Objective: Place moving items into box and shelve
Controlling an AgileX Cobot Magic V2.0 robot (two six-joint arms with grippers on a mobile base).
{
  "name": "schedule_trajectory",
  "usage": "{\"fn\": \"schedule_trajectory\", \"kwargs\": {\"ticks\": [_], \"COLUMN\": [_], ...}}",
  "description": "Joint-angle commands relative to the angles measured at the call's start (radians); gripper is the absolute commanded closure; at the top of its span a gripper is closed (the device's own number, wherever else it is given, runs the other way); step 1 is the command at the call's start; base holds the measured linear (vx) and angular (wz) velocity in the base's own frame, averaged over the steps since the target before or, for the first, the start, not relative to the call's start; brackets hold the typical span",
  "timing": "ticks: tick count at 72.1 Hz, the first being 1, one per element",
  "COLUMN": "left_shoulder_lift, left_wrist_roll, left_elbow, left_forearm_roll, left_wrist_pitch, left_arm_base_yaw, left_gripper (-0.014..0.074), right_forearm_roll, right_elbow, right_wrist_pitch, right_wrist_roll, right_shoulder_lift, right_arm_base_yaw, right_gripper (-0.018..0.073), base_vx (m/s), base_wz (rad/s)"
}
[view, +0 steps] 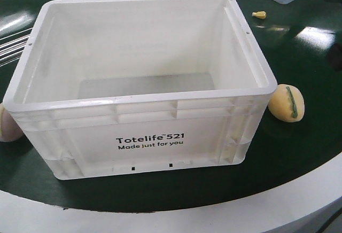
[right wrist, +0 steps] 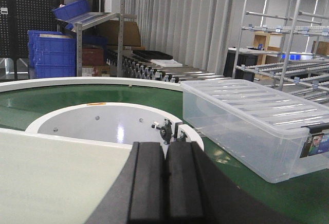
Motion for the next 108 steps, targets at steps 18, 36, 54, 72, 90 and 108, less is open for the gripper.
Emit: {"fn": "schedule_trajectory", "kwargs": {"ticks": [18,36,54,72,90,108], "left_shoulder_lift": [-0.005,-0.005,-0.005,-0.005,-0.005,-0.033], "left_wrist_roll": [-0.001,-0.001,-0.001,-0.001,-0.003,-0.002], "left_elbow": [-0.039,-0.039,-0.039,-0.039,-0.039,-0.039], "left_forearm_roll": [-0.008,-0.008,-0.008,-0.008,-0.009,-0.009], "left_wrist_pitch": [-0.094,-0.094,-0.096,-0.110,-0.117,-0.084], "left_arm_base_yaw": [-0.003,-0.003,-0.003,-0.003,-0.003,0.059], "left_gripper": [0.0610,0.0555,0.0312,0.0038,0.0023,0.0023], "right_forearm_roll": [-0.010,-0.010,-0.009,-0.009,-0.009,0.094], "right_elbow": [-0.037,-0.037,-0.037,-0.037,-0.037,-0.037], "right_wrist_pitch": [-0.094,-0.090,-0.090,-0.090,-0.067,-0.025], "right_wrist_roll": [-0.007,-0.007,-0.007,-0.008,-0.005,-0.004], "right_shoulder_lift": [-0.003,-0.003,-0.003,-0.003,-0.004,-0.013], "right_arm_base_yaw": [-0.002,-0.002,-0.002,-0.002,-0.008,-0.187], "right_gripper": [0.0553,0.0326,-0.0062,-0.0144,-0.0049,-0.0030], "base_vx": [0.00,0.00,0.00,0.00,0.00,0.00], "base_wz": [0.00,0.00,0.00,0.00,0.00,0.00]}}
